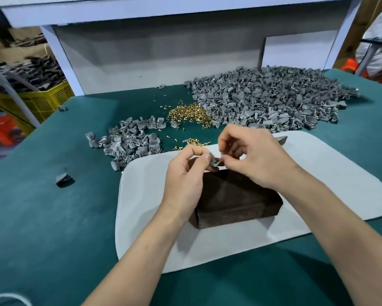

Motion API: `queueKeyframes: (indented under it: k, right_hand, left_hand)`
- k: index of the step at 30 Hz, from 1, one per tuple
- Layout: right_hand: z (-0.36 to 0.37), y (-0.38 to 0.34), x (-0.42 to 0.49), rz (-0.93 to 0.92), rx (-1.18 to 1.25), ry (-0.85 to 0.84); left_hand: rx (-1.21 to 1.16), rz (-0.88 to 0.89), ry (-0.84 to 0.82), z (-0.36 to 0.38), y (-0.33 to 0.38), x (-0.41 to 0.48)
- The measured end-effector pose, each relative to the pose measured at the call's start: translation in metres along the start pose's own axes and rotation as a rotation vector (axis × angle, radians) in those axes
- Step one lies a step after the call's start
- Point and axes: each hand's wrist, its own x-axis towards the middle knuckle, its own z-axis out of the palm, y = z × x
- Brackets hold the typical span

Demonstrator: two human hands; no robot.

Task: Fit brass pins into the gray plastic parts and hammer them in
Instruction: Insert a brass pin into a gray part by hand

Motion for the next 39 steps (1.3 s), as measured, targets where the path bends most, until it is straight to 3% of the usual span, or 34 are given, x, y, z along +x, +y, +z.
queueKeyframes:
  k: [16,23,34,39]
  right_hand:
    - [0.0,-0.0058,-0.0027,-0.151,-0.193,-0.028]
    - [-0.0005,-0.0033,-0.003,0.012,0.043,0.006]
    - [-0.0019,-0.0014,-0.0003,0.168,0.045,0.047]
    - [-0.0042,-0.0077,-0.0025,0.186,0.455,0.075]
  left_hand:
    - [-0.017,-0.033,0.001,-0.0036,0.0024,-0.0002]
    - [-0.121,-0.052,-0.034,-0.0045,0.0047,-0.0008]
    - [-0.035,0.012,-0.039,-0.0045,0.0057,-0.0024]
    - [-0.093,0.036,-0.022,-0.0064,0.0094,-0.0025]
